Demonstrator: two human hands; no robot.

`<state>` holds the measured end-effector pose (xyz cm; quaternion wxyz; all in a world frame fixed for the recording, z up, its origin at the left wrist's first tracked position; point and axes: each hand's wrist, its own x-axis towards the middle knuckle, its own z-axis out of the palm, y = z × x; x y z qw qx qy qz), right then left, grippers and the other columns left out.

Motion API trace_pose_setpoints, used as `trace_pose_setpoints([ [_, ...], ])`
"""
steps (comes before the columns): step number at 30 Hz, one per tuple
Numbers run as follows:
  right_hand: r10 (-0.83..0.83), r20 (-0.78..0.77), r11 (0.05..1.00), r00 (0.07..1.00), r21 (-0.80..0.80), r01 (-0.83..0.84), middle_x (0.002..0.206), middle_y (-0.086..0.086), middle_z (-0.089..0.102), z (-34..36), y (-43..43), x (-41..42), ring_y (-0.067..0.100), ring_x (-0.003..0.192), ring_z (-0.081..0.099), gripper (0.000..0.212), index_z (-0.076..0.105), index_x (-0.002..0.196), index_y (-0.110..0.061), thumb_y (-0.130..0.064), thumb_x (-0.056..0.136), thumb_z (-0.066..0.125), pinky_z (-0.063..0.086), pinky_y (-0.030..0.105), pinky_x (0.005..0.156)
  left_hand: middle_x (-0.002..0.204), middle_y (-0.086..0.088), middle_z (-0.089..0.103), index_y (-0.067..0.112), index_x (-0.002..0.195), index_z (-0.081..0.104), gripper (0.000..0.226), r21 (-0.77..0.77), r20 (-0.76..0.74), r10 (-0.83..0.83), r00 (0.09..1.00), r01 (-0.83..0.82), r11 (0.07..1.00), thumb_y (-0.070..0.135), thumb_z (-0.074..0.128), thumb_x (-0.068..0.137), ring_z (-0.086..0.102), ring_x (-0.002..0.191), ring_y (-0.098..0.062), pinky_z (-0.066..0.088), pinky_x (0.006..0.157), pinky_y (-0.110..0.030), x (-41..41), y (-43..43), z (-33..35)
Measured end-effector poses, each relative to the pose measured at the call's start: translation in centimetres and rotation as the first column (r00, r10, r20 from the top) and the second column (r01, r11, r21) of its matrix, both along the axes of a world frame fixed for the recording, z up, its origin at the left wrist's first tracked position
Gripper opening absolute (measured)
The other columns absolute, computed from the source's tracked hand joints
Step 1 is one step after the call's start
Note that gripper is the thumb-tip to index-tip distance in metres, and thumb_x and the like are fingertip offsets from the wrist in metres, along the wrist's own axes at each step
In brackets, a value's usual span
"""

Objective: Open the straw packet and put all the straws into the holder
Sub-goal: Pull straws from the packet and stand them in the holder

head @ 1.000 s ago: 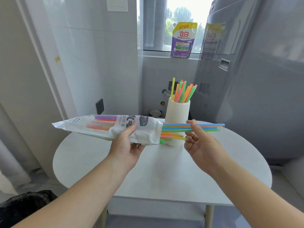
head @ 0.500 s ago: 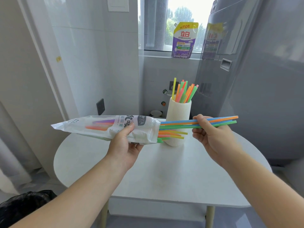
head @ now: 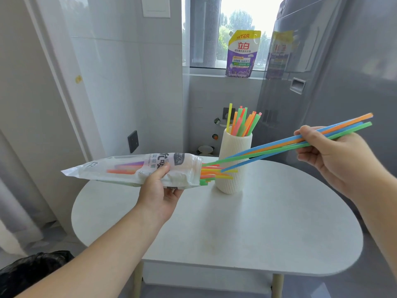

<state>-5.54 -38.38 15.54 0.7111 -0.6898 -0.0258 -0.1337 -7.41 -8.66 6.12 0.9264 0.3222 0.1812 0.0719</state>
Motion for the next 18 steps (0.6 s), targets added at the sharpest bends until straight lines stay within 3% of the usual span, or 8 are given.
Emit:
trace_pose_setpoints([
  [6,-0.077,0.05,0.997,0.996,0.014,0.076,0.084,0.004,0.072,1.1,-1.6,0.0,0.011,0.065,0.07,0.017,0.072,0.095,-0.011,-0.027,0.092,0.069,0.058,0.019,0.062,0.101,-0.003,0.078,0.017,0.12,0.066,0.027,0.012,-0.018,0.011,1.0,-0.011,1.0,0.012,0.067,0.094,0.077,0.077,-0.016,0.061,0.055,-0.028,0.1,-0.3,-0.3],
  [12,-0.122,0.126,0.992,0.984,0.02,0.121,0.082,0.004,0.073,2.2,-1.0,0.2,0.012,0.067,0.072,0.014,0.073,0.093,-0.013,-0.026,0.093,0.07,0.059,0.021,0.064,0.094,-0.002,0.079,0.018,0.118,0.067,0.024,0.028,-0.019,-0.012,1.0,0.012,1.0,0.012,0.067,0.095,0.077,0.073,-0.015,0.06,0.053,-0.027,0.3,-0.7,-0.5],
  [18,-0.091,0.13,0.987,0.987,-0.12,0.107,0.083,0.006,0.074,3.1,-1.1,-0.1,0.015,0.067,0.072,0.014,0.073,0.092,-0.011,-0.024,0.093,0.07,0.059,0.021,0.061,0.099,-0.003,0.077,0.018,0.126,0.064,0.032,0.007,-0.004,0.018,1.0,-0.018,1.0,0.011,0.066,0.095,0.075,0.08,-0.016,0.061,0.055,-0.027,0.6,-0.3,-0.3],
])
